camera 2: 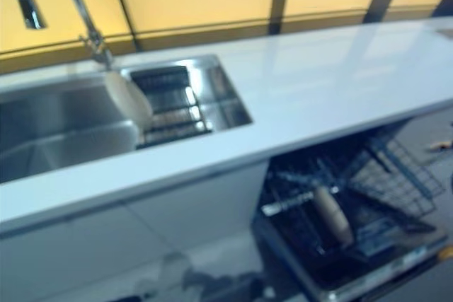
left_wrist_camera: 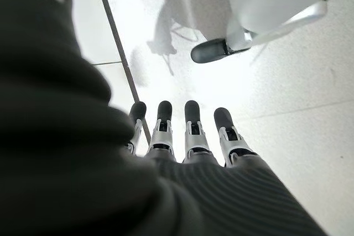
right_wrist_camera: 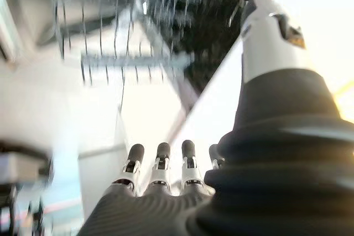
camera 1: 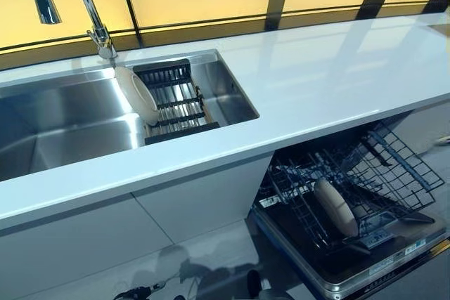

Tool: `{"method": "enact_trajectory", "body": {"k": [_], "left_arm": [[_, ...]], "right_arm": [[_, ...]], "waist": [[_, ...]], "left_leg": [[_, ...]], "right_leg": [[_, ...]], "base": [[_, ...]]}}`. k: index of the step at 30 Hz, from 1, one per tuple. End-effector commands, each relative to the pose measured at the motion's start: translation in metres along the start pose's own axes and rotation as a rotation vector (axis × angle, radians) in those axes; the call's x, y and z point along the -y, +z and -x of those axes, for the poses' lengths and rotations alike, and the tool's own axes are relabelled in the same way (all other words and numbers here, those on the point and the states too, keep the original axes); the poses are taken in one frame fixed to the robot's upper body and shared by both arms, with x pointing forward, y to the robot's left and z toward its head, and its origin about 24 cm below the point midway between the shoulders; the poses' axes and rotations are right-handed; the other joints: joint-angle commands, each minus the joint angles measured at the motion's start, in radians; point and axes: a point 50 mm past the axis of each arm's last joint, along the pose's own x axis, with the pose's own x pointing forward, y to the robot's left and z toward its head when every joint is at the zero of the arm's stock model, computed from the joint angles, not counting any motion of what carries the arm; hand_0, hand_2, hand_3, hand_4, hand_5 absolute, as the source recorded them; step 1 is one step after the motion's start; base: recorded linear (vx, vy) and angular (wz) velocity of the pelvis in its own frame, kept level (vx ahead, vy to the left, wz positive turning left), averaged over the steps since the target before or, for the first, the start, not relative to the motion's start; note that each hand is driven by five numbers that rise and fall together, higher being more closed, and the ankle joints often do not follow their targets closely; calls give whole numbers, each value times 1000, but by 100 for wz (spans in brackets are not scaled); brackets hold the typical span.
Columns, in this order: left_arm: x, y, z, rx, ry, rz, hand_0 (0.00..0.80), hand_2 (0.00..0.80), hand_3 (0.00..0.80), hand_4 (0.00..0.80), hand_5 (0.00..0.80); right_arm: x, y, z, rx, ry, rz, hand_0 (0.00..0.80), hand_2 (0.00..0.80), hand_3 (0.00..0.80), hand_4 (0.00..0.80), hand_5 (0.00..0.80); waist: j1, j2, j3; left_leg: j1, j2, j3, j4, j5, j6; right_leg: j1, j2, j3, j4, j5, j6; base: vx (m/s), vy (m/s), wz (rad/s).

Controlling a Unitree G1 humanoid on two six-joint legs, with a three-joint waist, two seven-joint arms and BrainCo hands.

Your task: Take plates into dishwasher

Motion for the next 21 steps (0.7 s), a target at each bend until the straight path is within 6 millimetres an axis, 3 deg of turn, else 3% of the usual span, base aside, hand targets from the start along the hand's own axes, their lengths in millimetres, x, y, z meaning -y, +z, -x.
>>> {"method": "enact_trajectory", "body": {"k": [1, 5, 6, 11, 21], "left_arm": [[-33, -3, 1, -25, 98, -24, 0, 0, 0, 0, 0], [-34, -4, 1, -26, 99, -12, 0, 0, 0, 0, 0], [-33, -5, 1, -28, 99, -10, 0, 0, 0, 0, 0], [-29, -7, 1, -41, 92, 2, 0, 0, 0, 0, 0], [-22, -17, 1, -73, 93, 17, 0, 0, 0, 0, 0]], "right_arm": [[43, 43, 21, 166, -202, 78, 0, 0, 0, 0, 0], [62, 86, 39, 309, -336, 126, 0, 0, 0, 0, 0], [64, 105, 46, 386, -374, 149, 0, 0, 0, 0, 0], [53, 167, 70, 625, -455, 197, 0, 0, 0, 0, 0], [35, 238, 122, 886, -710, 567, 0, 0, 0, 0, 0]], "waist": [[23, -88, -55], [35, -91, -63], [41, -91, -66], [68, -90, -76], [129, -100, -76]], "left_leg": [[4, -2, -62, -2, -16, 23], [-1, -5, -78, -2, -13, 22], [-5, -6, -85, -2, -12, 22], [-18, -11, -111, -2, -7, 23], [-50, -16, -156, -2, 7, 22]], "right_leg": [[33, -51, -27, 2, -2, 53], [37, -52, -35, 2, -6, 52], [37, -53, -41, 2, -8, 53], [39, -59, -65, 2, -13, 52], [41, -68, -123, 2, -21, 58]], "base": [[0, 0, 0], [0, 0, 0], [1, 17, 4], [8, 20, 7], [22, 25, 20]]}}
